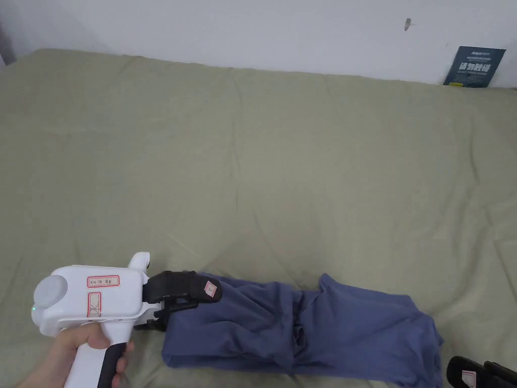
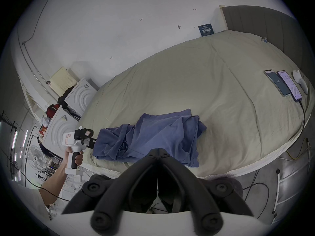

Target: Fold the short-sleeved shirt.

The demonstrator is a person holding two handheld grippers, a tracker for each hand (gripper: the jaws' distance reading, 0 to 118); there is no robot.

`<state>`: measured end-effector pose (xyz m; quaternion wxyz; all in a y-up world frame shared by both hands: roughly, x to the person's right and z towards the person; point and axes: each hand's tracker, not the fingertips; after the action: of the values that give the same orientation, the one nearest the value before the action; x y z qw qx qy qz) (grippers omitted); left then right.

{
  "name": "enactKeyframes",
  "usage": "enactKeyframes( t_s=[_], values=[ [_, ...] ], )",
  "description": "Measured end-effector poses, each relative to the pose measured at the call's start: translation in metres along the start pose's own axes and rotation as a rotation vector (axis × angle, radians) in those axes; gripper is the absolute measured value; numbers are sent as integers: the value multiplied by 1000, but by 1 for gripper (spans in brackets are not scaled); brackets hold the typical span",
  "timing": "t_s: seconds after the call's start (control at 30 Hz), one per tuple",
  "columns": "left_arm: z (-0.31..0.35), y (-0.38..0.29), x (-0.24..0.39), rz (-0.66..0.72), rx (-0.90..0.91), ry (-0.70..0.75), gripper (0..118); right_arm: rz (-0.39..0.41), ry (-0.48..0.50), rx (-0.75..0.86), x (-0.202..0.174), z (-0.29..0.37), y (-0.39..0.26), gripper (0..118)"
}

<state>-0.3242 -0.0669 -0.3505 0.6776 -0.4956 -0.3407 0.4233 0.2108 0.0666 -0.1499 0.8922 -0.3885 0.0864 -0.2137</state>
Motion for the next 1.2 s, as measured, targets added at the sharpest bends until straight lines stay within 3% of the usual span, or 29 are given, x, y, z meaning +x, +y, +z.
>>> enactKeyframes(
  t_s=[0.03,0.1,0.13,0.2,0.37,0.4,0.5,0.77,0.9,1.2],
  values=[
    [-4,-1,-5,4,14,31,90,-3,0,1,1,1,0,0],
    [-11,-1,-11,-3,31,151,13,-6,-6,5,2,4,1,0],
    [-9,-14,-3,-13,30,223,13,-5,-9,7,3,5,1,0],
    [3,-18,2,62,60,62,13,-4,-13,13,4,11,3,0],
    [37,16,-1,2,70,142,11,-3,-7,40,3,19,6,0],
    [37,-20,39,-39,102,171,11,-3,-4,48,4,21,6,0],
    [65,-30,68,-54,129,213,11,-6,9,62,14,22,5,0],
    [121,-18,132,-171,204,603,11,-7,-8,113,27,29,9,0],
    [89,-22,164,-273,163,757,11,54,-133,155,27,33,12,0],
    [-21,-43,225,-453,69,946,11,244,-398,223,10,43,10,0]
  ],
)
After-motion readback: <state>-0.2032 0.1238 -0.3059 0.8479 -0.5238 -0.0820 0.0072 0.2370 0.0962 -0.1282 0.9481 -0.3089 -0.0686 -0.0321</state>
